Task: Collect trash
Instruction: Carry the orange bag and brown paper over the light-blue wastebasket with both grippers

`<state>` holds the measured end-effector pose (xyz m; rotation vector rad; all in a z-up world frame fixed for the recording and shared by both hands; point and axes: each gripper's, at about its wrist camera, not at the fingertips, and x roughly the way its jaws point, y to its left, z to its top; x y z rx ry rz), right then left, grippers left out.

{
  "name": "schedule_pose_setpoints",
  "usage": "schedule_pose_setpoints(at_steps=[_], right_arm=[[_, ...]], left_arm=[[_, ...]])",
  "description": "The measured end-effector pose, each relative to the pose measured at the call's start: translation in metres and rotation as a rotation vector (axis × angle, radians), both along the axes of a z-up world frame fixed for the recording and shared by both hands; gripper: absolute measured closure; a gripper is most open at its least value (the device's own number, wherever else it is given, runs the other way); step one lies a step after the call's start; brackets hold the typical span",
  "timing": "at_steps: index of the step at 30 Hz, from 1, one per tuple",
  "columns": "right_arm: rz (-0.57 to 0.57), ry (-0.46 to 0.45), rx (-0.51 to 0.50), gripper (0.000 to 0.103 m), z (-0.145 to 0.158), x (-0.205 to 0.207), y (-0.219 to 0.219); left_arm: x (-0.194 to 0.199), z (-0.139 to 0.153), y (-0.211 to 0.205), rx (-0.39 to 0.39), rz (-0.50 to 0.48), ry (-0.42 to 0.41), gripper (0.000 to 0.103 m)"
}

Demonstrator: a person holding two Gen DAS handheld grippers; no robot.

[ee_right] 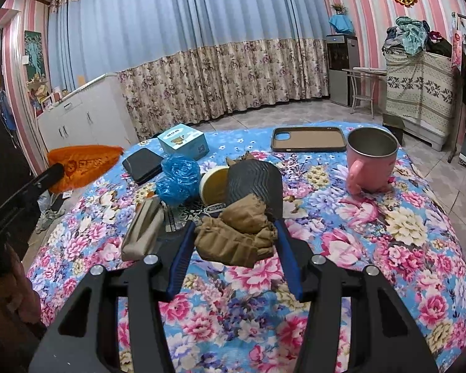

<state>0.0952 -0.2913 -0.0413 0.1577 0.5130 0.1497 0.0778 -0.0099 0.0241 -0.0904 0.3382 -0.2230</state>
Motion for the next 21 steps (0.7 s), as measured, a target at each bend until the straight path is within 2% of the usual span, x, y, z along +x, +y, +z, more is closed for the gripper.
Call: schedule_pose_setpoints(at_steps=[4, 11, 15, 21], right_arm=[[0.008, -0.037, 0.010, 0.052, 0.003, -0.022, -0.001], [0.020, -0.097, -0.024, 0.052, 0.007, -0.047, 0.006], [0.010, -0.099, -0.061, 0.052, 0.006, -0.049, 0.009], [-0.015, -0.121, -0.052, 0.052, 0.010, -0.053, 0.003]], left_arm=[[-0.033, -0.001, -0.014, 0.082, 0.037, -0.073, 0.100], [-0.073, -0.010, -0.026, 0.137, 0.010, -0.086, 0.101], [-0.080, -0.012, -0.025, 0.118, 0.018, -0.070, 0.101], [-0.082, -0.009, -0.021, 0.075, 0.013, -0.055, 0.101]])
